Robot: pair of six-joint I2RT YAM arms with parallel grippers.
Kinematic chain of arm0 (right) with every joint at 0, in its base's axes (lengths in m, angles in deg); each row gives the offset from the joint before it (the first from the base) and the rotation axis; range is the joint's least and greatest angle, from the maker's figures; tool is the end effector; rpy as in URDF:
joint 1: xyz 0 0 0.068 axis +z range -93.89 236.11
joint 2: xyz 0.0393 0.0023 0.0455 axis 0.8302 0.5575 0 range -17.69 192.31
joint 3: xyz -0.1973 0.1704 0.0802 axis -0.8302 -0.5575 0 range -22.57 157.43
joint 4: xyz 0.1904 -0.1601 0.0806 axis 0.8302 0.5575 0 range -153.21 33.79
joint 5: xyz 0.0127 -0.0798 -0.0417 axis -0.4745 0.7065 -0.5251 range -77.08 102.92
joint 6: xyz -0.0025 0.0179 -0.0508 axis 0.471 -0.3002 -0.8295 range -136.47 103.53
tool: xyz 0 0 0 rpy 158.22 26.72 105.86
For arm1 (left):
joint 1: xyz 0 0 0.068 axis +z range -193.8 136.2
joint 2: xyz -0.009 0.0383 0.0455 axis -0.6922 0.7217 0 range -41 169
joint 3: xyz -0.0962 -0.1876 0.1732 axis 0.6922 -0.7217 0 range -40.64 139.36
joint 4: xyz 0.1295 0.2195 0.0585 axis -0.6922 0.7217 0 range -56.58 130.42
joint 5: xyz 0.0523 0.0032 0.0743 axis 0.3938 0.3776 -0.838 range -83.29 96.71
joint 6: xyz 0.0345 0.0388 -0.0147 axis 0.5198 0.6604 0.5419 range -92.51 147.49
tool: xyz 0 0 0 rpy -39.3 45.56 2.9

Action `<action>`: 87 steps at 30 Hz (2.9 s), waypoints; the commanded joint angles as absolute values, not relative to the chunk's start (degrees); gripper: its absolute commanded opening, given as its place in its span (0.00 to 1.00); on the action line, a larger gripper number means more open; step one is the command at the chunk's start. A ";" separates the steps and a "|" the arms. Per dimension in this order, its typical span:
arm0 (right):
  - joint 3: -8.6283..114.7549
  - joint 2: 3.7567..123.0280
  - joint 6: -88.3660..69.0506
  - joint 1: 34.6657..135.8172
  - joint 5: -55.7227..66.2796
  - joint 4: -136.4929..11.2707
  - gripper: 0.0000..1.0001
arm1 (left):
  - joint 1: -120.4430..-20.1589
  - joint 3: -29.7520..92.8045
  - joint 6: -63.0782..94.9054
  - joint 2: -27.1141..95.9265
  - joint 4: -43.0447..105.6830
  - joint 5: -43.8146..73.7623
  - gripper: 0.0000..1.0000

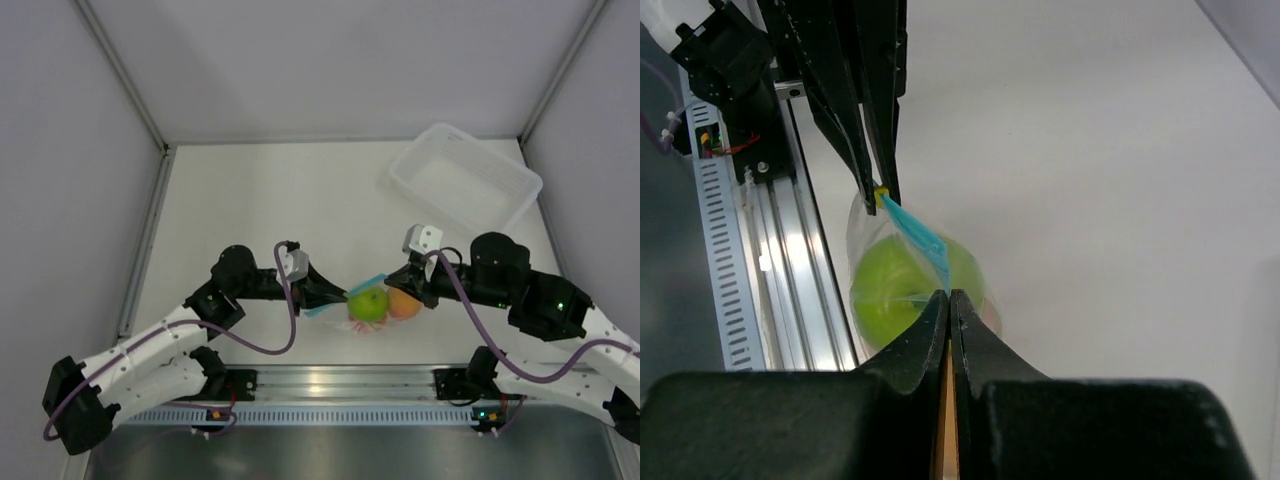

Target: Open the zip-top bag and remove the fake food

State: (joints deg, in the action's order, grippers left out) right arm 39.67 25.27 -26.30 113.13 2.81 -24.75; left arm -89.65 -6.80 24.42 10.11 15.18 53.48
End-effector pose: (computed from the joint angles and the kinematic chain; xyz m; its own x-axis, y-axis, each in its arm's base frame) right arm 0.0718 0.1219 0.3951 -0.0198 -0.3392 -0.9405 -0.9331 0.3440 -0.1044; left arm 0.1237 -0.1648 0.3052 -0.0417 -0.0098 -0.9991 0.9981 -0.0460 -0.0412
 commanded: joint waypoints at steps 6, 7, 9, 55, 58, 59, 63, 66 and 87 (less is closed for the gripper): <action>40.27 19.23 -25.53 113.60 3.61 -24.54 0.00 | -88.89 -10.85 26.96 5.93 21.90 51.72 0.00; 40.01 18.79 -25.44 113.60 3.43 -24.36 0.00 | -88.80 -10.85 26.97 6.11 23.30 51.36 0.00; 40.01 18.17 -25.44 113.68 3.78 -23.84 0.00 | -88.63 -11.20 26.97 6.28 24.02 50.13 0.00; 30.34 22.29 -24.56 113.68 -8.76 -30.53 0.99 | -88.45 8.75 39.01 19.29 42.30 66.65 0.00; 29.02 25.28 -24.38 113.68 -15.65 -28.84 0.95 | -88.54 9.37 38.83 18.85 42.30 67.18 0.00; 28.32 25.81 -23.77 113.68 -14.17 -29.36 0.95 | -88.54 9.37 38.83 18.68 42.39 67.79 0.00; 28.23 26.96 -21.84 113.68 -9.49 -32.00 0.91 | -88.54 9.10 39.18 17.45 42.39 68.85 0.00; 28.23 25.38 -22.18 113.68 -9.75 -34.20 0.81 | -88.54 9.10 39.27 17.10 42.39 68.24 0.00; 35.61 24.41 -24.29 113.68 0.70 -21.47 0.00 | -88.45 4.36 36.55 10.51 42.39 41.28 0.00</action>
